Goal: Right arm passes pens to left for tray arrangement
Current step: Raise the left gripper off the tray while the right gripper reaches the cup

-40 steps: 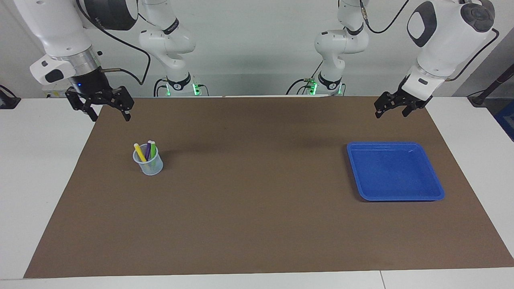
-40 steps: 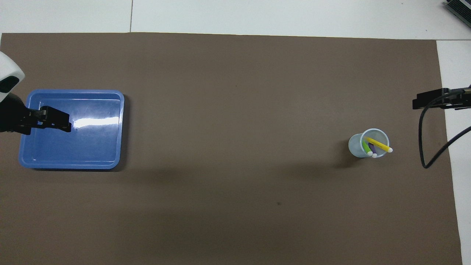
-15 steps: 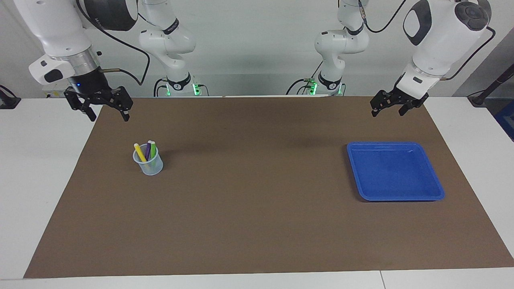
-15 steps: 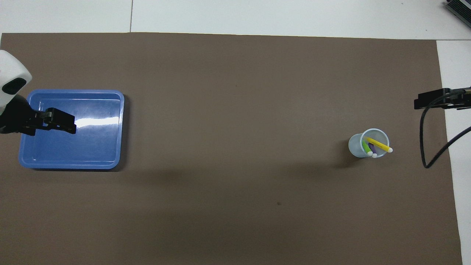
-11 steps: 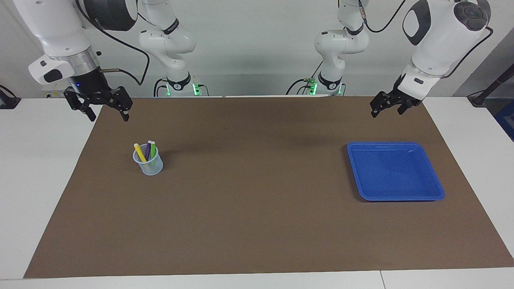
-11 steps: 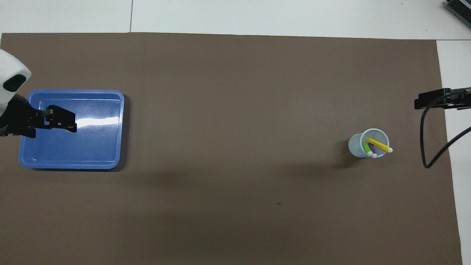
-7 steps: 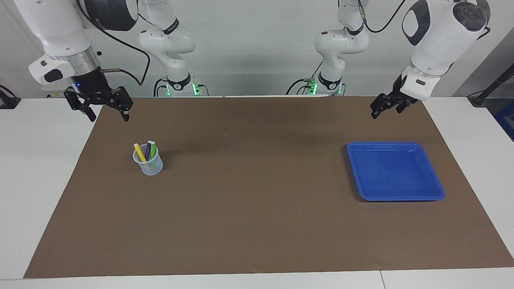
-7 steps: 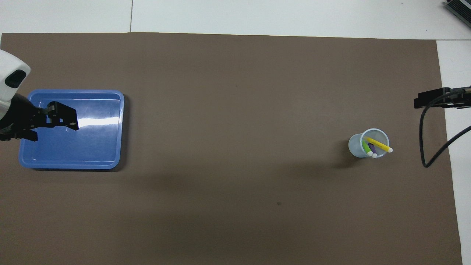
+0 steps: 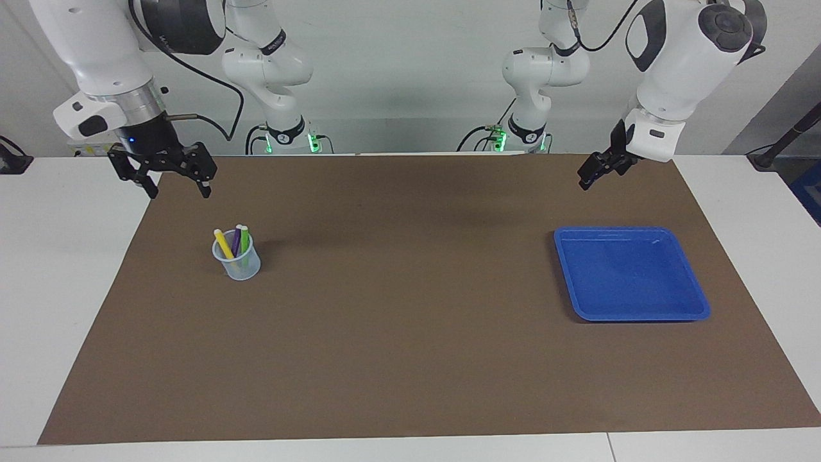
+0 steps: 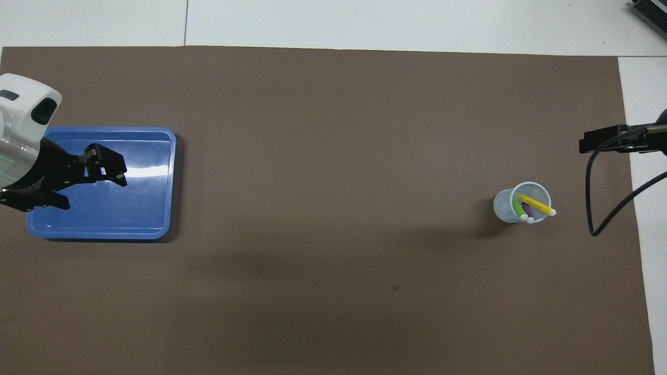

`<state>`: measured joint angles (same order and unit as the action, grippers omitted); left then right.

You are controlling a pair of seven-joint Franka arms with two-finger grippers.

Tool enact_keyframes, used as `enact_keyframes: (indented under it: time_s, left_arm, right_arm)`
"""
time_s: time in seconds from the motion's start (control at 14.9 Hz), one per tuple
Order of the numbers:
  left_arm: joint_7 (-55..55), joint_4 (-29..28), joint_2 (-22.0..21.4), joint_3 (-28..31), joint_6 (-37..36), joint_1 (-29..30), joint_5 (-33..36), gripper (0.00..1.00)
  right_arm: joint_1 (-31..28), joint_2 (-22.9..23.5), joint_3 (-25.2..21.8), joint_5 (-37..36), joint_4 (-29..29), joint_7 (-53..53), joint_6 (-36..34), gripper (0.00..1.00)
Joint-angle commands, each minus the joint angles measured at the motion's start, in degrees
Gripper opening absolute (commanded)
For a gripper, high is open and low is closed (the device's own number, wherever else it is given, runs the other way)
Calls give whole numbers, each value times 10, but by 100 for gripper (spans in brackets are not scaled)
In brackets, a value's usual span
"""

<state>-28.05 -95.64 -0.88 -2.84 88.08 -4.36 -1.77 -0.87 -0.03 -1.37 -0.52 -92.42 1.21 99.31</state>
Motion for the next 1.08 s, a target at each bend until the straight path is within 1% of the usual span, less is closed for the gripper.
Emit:
enact_keyframes:
  time_s: [0.0,0.13,0.27,0.4,0.54,0.81,1.01]
  left_arm:
    - [-31,-16,-16,5,-2,-3,-12,100]
    - [-62,-17,-17,5,-5,0,-17,100]
    - [-124,-17,-17,5,0,0,-32,100]
    - [-150,-23,-18,5,2,-6,-37,100]
    - [-188,-37,-25,5,5,-6,-67,100]
    - [-244,-48,-28,5,24,-6,-97,100]
    - [-290,-65,-36,5,40,-7,-130,100]
  right_arm:
    - [-1,-15,3,-6,-21,-15,14,100]
    - [-1,-15,4,-5,-22,-14,19,100]
    - [-1,-19,4,-3,-35,-14,26,100]
    - [-1,-21,4,-3,-39,-13,26,100]
    - [-1,-21,4,-2,-44,-11,27,100]
    - [-1,-22,4,0,-53,-8,31,100]
    - [-1,-21,4,16,-67,-8,33,100]
